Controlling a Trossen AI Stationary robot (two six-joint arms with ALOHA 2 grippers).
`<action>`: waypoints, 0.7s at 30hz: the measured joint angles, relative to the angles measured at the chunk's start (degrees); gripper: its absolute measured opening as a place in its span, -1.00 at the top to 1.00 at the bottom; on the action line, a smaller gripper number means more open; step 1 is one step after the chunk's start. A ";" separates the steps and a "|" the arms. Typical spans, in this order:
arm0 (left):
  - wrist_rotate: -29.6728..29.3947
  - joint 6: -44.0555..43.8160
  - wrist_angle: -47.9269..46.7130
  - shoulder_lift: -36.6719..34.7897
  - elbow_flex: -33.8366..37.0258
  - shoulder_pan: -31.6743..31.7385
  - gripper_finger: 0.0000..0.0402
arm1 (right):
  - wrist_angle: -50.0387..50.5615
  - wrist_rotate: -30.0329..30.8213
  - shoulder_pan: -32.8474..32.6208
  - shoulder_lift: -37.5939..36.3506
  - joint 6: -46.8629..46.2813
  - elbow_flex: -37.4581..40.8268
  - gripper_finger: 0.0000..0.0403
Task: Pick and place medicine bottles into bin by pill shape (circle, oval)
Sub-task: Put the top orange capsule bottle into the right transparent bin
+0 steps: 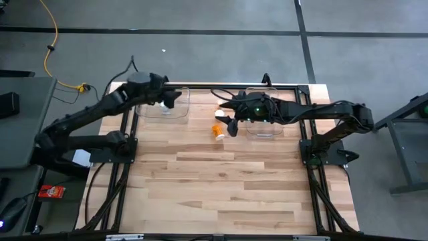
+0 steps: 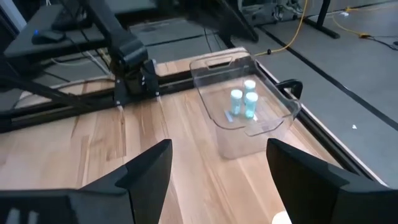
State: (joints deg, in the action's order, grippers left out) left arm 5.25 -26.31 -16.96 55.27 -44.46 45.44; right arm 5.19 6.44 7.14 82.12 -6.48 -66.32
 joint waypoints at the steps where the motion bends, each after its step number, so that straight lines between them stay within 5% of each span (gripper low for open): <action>1: 1.39 -0.23 3.18 -1.42 0.14 -1.49 -0.16 | -0.15 0.00 0.00 -0.25 -0.07 0.00 -0.26; 10: -0.87 0.07 34.43 -10.41 7.89 -19.65 -0.15 | 0.13 -0.42 -0.17 -2.64 -2.52 0.00 -0.26; 15: -7.12 -0.06 38.04 -11.09 12.29 -28.18 -0.15 | 0.15 -0.55 -0.17 -2.72 -3.98 0.00 -0.26; 21: -9.15 0.97 38.28 -11.10 12.61 -30.98 -0.15 | 0.13 -1.14 -0.17 -2.72 -9.35 0.00 -0.26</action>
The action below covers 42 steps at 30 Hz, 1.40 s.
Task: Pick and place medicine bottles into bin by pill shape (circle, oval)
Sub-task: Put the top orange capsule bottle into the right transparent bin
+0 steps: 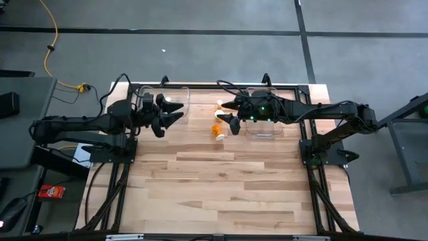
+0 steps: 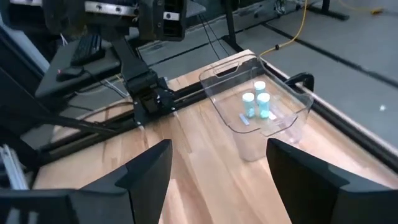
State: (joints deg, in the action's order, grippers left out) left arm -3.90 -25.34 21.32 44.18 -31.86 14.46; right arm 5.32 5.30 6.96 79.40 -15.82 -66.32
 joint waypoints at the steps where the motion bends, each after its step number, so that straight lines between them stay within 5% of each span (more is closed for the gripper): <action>1: 0.00 0.00 0.00 0.01 0.00 0.00 -0.15 | 0.00 0.00 0.00 0.00 -1.35 0.00 -0.26; 12: 0.00 -1.49 0.00 0.01 -0.02 0.00 -0.15 | 1.09 1.95 0.96 3.82 -11.57 -0.32 -0.26; 23: 0.13 -3.10 0.00 0.01 -0.07 0.00 -0.15 | 33.63 9.43 4.15 22.64 -15.67 -20.79 -0.26; 34: 0.02 -4.55 0.00 -0.01 -0.07 0.04 -0.15 | 35.47 4.25 8.62 36.34 -17.55 -28.44 -0.26; 42: -0.92 -4.68 -0.02 -0.01 -0.07 0.04 -0.15 | 39.22 9.49 8.79 37.55 -20.45 -28.46 -0.26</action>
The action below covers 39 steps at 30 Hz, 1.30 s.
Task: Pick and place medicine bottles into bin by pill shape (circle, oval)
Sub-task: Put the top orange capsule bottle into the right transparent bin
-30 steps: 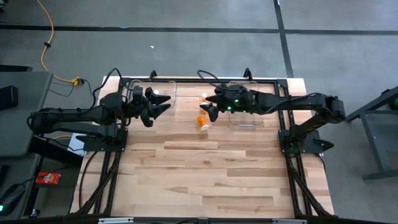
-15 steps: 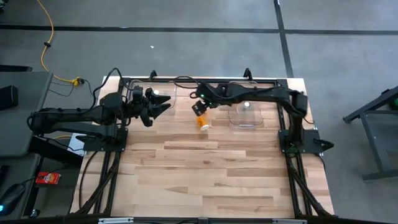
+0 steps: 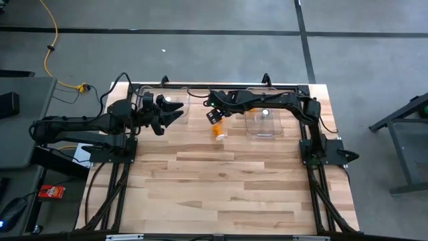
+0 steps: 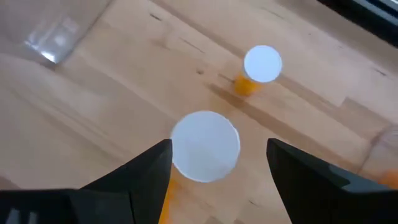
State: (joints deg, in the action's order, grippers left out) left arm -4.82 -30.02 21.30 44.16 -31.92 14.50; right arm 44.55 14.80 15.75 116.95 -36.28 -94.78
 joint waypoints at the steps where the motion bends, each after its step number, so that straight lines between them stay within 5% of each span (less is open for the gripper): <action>1: -0.20 0.02 0.02 0.00 -0.02 0.00 -0.15 | -0.38 -0.12 0.00 -0.03 -0.63 0.00 -0.26; 30: -0.43 -1.29 -0.02 0.01 -0.02 0.09 -0.15 | -4.14 -0.28 -0.39 3.98 -2.19 -0.02 -0.26; 39: -0.50 -1.29 -0.03 0.02 -0.02 0.09 -0.15 | -3.67 -0.59 -0.37 4.26 -2.26 -0.02 -0.01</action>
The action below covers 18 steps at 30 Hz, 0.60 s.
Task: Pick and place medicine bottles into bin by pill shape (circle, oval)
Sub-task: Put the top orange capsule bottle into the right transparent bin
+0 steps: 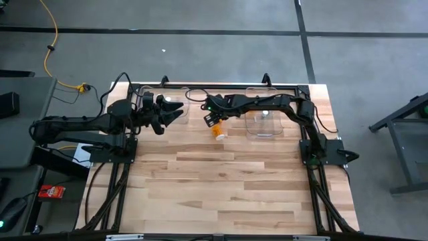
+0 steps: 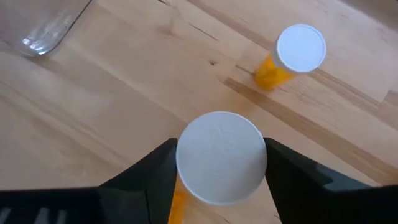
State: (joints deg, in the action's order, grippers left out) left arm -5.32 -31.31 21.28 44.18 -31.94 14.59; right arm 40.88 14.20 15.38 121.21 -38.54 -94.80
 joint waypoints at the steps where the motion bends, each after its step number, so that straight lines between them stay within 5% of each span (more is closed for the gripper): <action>1: -0.03 0.00 0.00 -0.01 0.00 0.00 -0.15 | 0.00 0.13 0.00 0.00 0.11 0.00 0.01; 8: -0.09 0.00 -0.02 0.00 0.00 -0.01 -0.15 | 1.37 -1.27 -0.08 -1.96 7.66 0.07 0.05; 18: 0.11 0.39 -0.48 0.00 0.00 0.00 -0.15 | 9.46 6.95 -7.06 -18.08 22.09 0.04 0.06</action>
State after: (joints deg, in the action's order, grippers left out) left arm -5.21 -30.92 20.80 44.18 -31.94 14.59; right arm 50.33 21.15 8.31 103.12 -16.44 -94.76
